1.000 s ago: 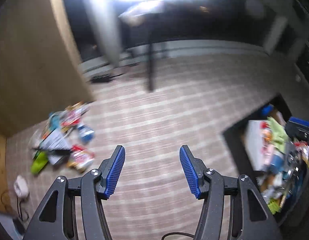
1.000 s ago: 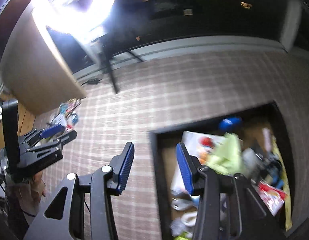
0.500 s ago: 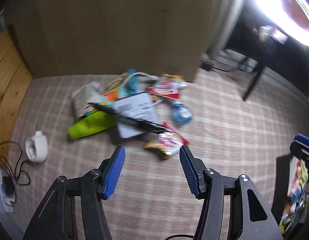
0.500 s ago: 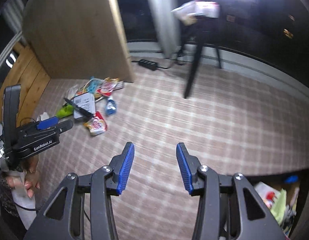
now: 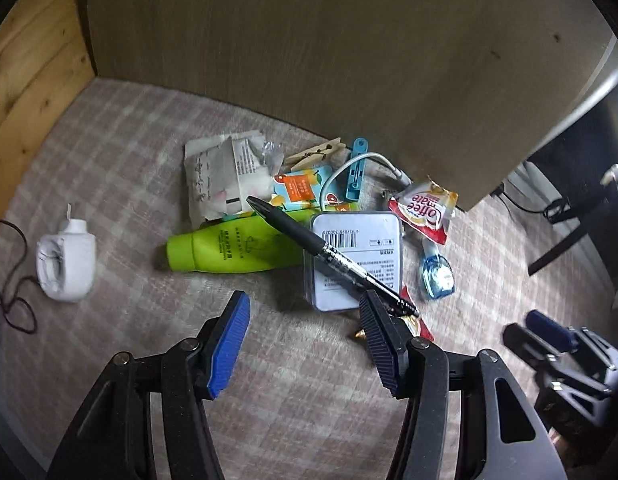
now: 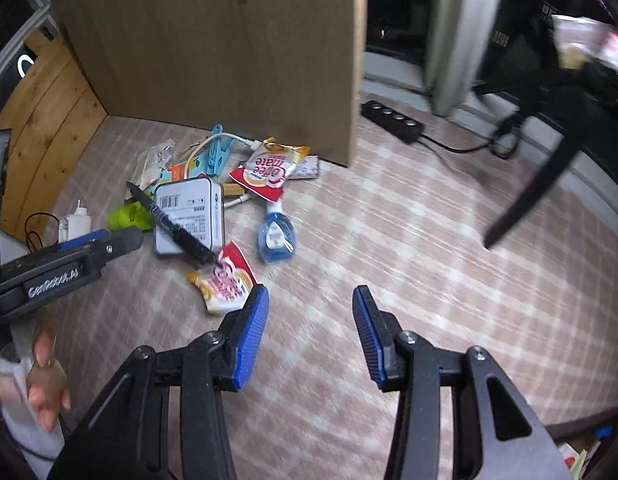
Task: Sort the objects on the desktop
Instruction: 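Grasp the black pen with left tool while right tool grasps the small blue bottle, then carry the pen and bottle into the black bin and release both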
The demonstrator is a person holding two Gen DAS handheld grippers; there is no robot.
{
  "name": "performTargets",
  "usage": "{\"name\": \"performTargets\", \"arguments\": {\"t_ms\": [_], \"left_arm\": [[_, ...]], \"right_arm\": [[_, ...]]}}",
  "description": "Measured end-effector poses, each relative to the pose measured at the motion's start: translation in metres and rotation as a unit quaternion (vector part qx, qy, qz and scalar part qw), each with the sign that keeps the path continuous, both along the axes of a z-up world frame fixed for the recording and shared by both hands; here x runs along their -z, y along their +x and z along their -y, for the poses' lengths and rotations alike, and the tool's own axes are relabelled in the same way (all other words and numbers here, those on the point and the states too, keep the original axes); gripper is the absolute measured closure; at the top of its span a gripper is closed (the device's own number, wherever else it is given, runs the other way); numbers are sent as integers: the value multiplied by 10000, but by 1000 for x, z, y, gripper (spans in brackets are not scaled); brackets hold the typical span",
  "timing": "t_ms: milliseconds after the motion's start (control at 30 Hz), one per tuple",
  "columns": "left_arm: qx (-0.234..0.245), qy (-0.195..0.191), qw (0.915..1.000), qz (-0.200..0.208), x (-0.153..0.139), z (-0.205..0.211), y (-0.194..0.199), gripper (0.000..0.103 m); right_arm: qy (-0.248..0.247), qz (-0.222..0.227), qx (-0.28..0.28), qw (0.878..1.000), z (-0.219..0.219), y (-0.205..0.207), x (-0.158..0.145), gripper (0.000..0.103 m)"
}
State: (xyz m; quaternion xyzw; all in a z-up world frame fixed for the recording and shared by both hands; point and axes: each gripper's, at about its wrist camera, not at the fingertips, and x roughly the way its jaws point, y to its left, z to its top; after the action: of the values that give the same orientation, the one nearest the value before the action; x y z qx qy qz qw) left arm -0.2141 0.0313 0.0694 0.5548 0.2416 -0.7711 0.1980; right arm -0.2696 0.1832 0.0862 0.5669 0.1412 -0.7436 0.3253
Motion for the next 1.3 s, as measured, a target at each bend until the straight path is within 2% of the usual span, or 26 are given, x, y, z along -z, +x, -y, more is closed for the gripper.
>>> {"name": "performTargets", "arguments": {"t_ms": [200,733,900,1000,1033,1067,1133,1300], "left_arm": [[-97,29,9999,97,10,-1,-14,48],[-192,-111,9996,165,26,-5,-31,49],[-164,-189,9996,100,23,-8,-26,63],[-143,-194,9997,59,22,-12,-24,71],[-123,-203,9997,53,22,-13,-24,73],[-91,-226,9997,50,21,-16,-25,81],[-39,-253,9996,69,20,-19,-25,90],[-56,-240,9996,109,22,-22,-20,92]], "right_arm": [[102,147,-61,9998,30,-11,23,60],[231,266,-119,9993,59,-31,52,60],[299,299,-204,9989,65,-29,58,60],[376,150,-280,9988,68,-24,58,62],[364,142,-296,9988,68,-23,57,67],[366,130,-301,9988,69,-22,57,77],[394,120,-310,9987,69,-20,57,79],[287,186,-252,9991,61,-16,56,79]]}}
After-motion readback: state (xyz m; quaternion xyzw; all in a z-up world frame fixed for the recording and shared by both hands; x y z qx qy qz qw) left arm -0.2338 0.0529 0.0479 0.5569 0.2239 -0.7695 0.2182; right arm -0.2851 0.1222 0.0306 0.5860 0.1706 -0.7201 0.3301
